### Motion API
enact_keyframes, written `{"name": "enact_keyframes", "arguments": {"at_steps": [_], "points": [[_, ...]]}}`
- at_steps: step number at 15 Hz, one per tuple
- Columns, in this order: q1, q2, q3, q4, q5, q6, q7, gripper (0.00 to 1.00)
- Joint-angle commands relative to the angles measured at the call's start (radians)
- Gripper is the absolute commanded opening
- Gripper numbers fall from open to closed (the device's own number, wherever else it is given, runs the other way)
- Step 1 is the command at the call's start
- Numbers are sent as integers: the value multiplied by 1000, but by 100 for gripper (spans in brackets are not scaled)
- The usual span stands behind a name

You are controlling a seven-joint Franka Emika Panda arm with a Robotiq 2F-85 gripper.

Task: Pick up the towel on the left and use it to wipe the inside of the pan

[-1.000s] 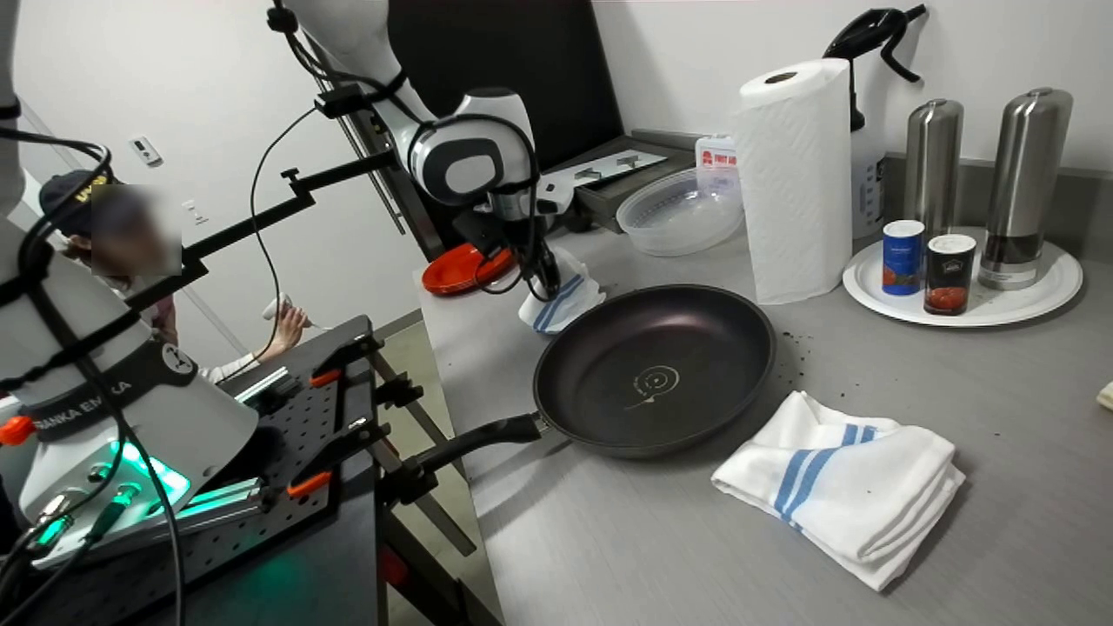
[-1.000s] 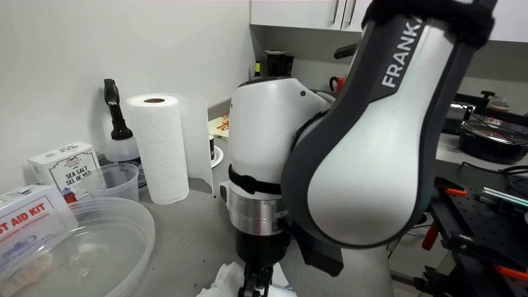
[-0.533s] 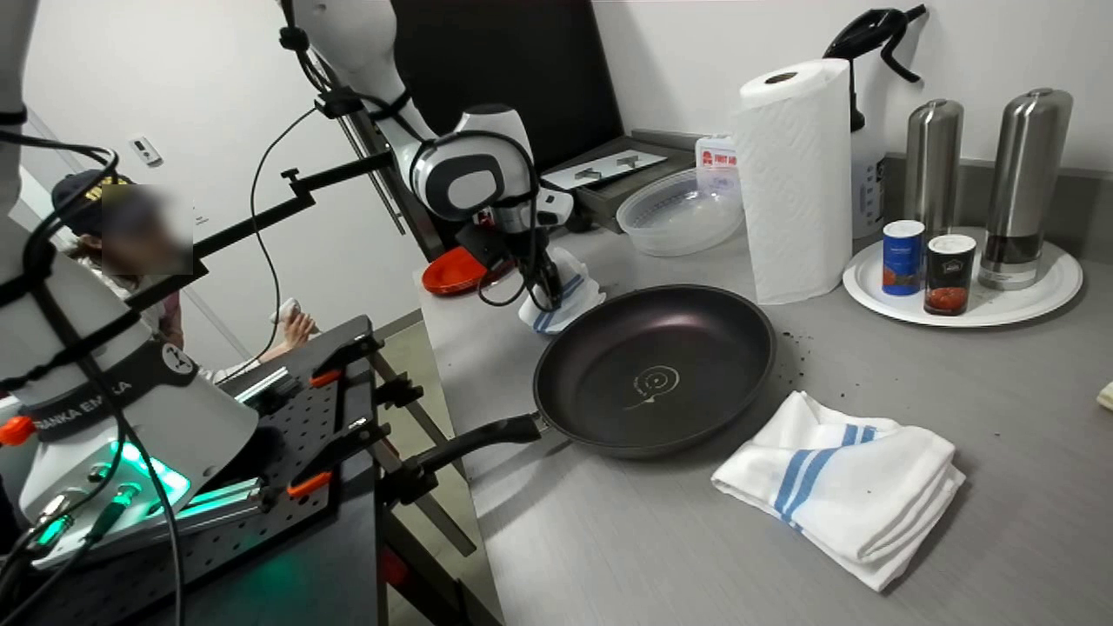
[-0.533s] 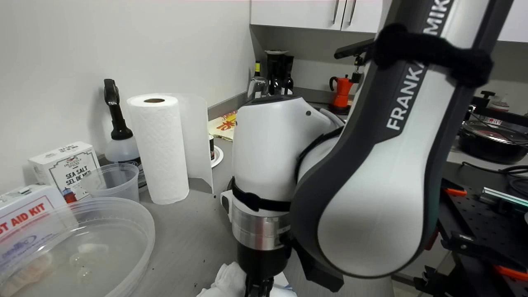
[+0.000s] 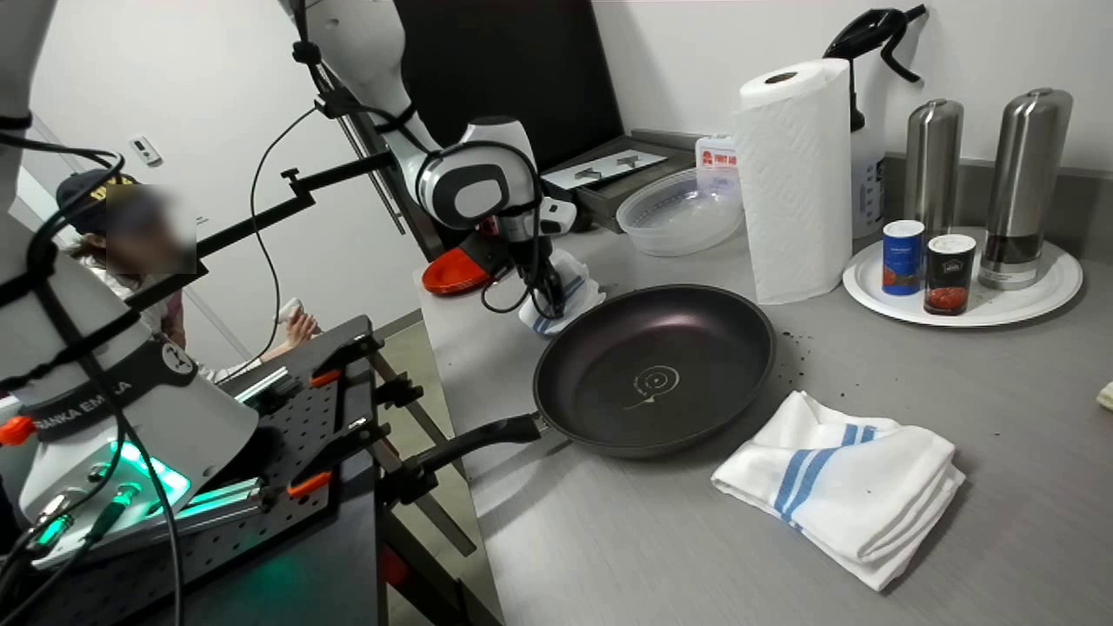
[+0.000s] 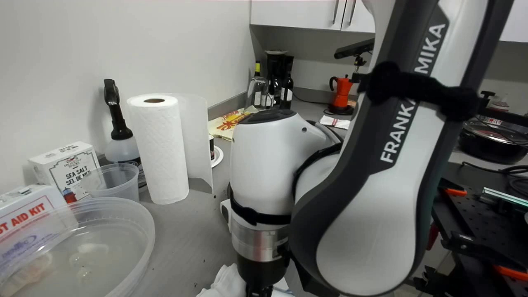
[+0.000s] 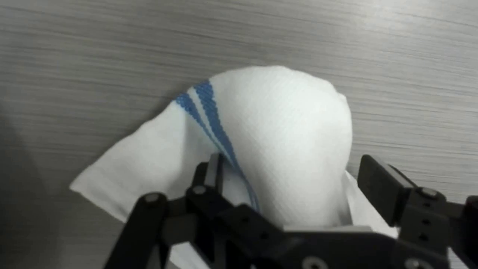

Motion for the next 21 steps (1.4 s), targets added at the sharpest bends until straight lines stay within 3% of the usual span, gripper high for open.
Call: {"name": "enact_keyframes", "arguments": {"at_steps": [1, 9, 10, 17, 18, 19, 20, 21], "points": [[34, 31, -23, 32, -26, 16, 47, 60], [53, 18, -30, 38, -23, -1, 70, 2], [51, 14, -27, 36, -22, -5, 73, 6], [38, -22, -8, 17, -16, -34, 75, 6], [35, -26, -3, 15, -14, -36, 74, 21], [31, -30, 2, 13, -13, -40, 73, 47], [32, -32, 3, 13, -13, -40, 73, 48], [30, -36, 5, 12, -13, -43, 72, 41]]}}
